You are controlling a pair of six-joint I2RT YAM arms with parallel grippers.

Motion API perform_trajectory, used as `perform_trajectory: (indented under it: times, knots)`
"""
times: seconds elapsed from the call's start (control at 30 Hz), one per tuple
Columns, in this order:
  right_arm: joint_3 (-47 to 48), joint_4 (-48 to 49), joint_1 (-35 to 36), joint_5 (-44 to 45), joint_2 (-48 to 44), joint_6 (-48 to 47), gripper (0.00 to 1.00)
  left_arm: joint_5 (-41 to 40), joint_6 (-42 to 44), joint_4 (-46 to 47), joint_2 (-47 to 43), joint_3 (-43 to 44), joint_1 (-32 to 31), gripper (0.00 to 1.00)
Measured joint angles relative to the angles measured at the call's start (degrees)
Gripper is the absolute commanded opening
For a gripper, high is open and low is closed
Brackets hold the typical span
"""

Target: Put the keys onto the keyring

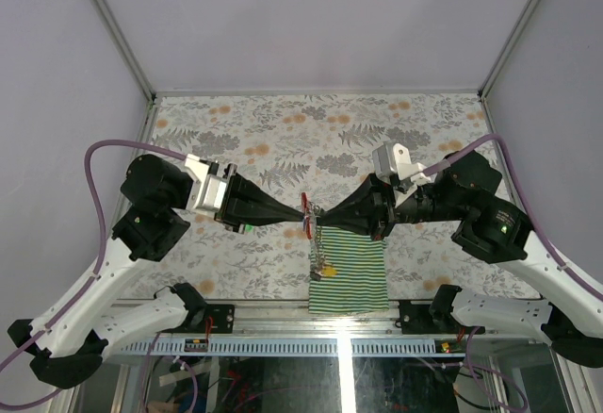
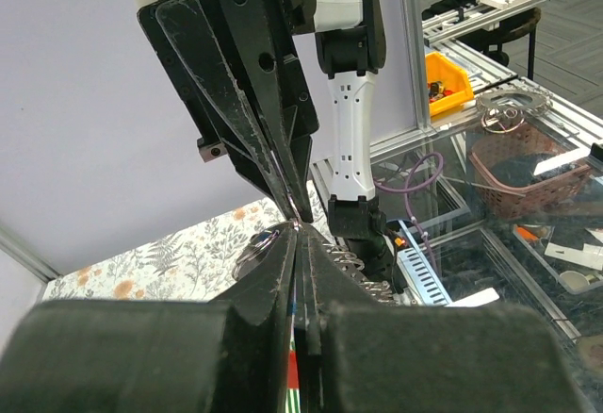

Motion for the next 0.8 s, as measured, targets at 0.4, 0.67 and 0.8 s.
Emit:
perform_trajectory:
  times: [0.4,0.67,0.8]
  knots:
    - [0.00,0.00,0.00,0.39,0.04,-0.02,0.00,1.14,-0.35,-0.13,0.28,0.39,0.00,0.00]
    - [0.00,0.02,0.00,0.37,0.13,0.00,0.00,1.57,-0.42,-0.26,0.63,0.61,0.00,0.00]
    - [0.00,0.02,0.00,0.37,0.15,0.02,0.00,1.95,-0.61,-0.81,1.09,0.68,0.00,0.00]
